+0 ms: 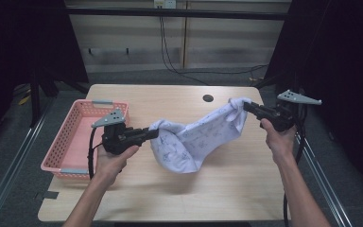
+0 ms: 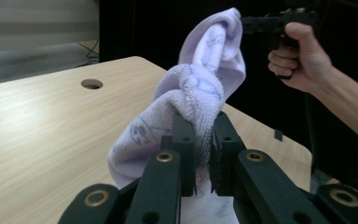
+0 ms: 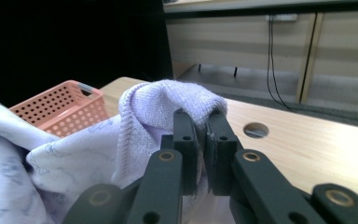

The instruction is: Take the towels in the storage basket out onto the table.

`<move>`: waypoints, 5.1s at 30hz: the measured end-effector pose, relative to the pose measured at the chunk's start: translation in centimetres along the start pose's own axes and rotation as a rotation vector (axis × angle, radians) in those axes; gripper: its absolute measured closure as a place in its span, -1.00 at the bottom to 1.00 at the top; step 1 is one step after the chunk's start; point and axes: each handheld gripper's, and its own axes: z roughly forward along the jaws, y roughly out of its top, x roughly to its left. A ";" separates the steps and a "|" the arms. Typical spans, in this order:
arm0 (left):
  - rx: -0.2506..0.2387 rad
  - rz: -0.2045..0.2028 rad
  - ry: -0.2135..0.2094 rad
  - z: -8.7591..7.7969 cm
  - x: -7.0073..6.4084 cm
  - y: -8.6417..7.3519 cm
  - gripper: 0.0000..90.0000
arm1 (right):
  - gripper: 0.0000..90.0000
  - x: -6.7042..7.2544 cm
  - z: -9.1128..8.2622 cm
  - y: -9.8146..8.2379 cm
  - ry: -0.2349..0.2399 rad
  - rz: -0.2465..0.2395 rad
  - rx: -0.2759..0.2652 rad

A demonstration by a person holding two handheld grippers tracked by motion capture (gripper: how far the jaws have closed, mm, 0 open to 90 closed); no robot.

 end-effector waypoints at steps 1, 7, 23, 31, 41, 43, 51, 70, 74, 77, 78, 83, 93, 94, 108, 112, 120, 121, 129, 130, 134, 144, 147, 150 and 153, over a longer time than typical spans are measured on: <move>0.026 -0.007 0.000 0.3 0.1 -0.5 0.84 | 0.88 -0.5 0.2 -0.3 -0.005 0.002 0.013; 0.150 -0.064 0.014 2.6 1.4 -4.3 0.42 | 0.22 -1.4 1.7 -4.1 -0.002 0.034 0.102; 0.150 -0.121 0.031 3.3 3.2 -6.9 0.84 | -0.04 8.4 5.7 -11.0 0.316 -0.028 0.279; 0.133 -0.089 0.016 3.8 1.6 -6.1 0.81 | -0.06 14.0 11.5 -13.3 0.453 -0.128 0.388; 0.131 -0.073 -0.015 3.3 1.0 -5.8 0.17 | 0.87 12.5 9.7 -13.4 0.452 -0.107 0.422; 0.144 -0.067 -0.017 3.6 0.7 -5.9 0.08 | 0.86 11.3 8.1 -13.1 0.449 -0.107 0.419; 0.147 -0.067 -0.030 4.4 0.2 -5.5 -0.06 | 0.84 6.8 3.4 -14.3 0.365 -0.049 0.436; 0.246 -0.055 0.016 7.9 1.4 -7.3 0.41 | -0.07 6.4 -1.2 -10.3 0.278 -0.029 0.270; 0.270 -0.068 0.011 9.1 1.9 -7.9 0.28 | -0.22 7.7 1.5 -10.0 0.308 -0.044 0.281; 0.298 -0.055 0.007 9.6 1.7 -8.3 0.19 | -0.23 7.6 3.7 -11.2 0.279 -0.056 0.370; 0.302 -0.052 0.008 9.7 1.6 -8.4 0.17 | -0.16 7.5 4.5 -11.9 0.278 -0.059 0.402; 0.304 -0.049 0.018 9.9 1.6 -8.6 0.05 | 0.40 7.8 5.7 -14.2 0.267 -0.079 0.468; 0.309 -0.015 -0.012 11.6 1.2 -9.2 -0.24 | 0.50 9.7 3.5 -12.7 0.480 -0.108 0.407; 0.305 -0.016 -0.012 12.0 1.3 -9.1 -0.24 | 0.49 9.7 3.4 -12.7 0.491 -0.108 0.407; 0.171 0.057 -0.025 9.6 0.3 -5.3 0.89 | 0.25 7.5 1.7 -11.0 0.413 -0.069 0.344; 0.126 0.068 0.005 6.7 0.1 -3.3 0.89 | 0.55 7.2 1.5 -10.1 0.382 -0.077 0.304; 0.056 0.077 0.042 2.6 -0.3 -0.2 0.88 | 0.52 6.8 1.3 -8.1 0.372 -0.066 0.239; 0.049 0.068 0.051 2.5 -0.1 -0.3 0.88 | 0.40 7.3 1.4 -8.5 0.395 -0.077 0.265; 0.051 -0.038 0.102 3.2 2.1 -2.3 0.87 | -0.10 10.2 1.1 -14.8 0.467 -0.079 0.440; 0.051 -0.048 0.103 3.2 2.4 -2.5 0.87 | -0.12 10.3 1.2 -15.5 0.473 -0.083 0.463; 0.045 -0.088 0.111 3.3 3.3 -3.1 0.87 | -0.20 10.9 1.8 -17.0 0.484 -0.118 0.522; 0.058 -0.102 0.116 2.5 3.9 -3.8 0.86 | 0.72 11.6 2.3 -18.0 0.439 -0.193 0.574; 0.054 -0.103 0.110 1.7 3.5 -3.7 0.86 | 0.82 11.5 2.1 -17.5 0.451 -0.183 0.576; 0.043 -0.103 0.111 0.5 3.1 -3.4 0.86 | 0.83 10.2 1.0 -15.4 0.471 -0.113 0.490; 0.045 -0.094 0.118 -0.6 2.3 -2.9 0.87 | 0.85 8.0 -0.6 -12.2 0.430 -0.068 0.370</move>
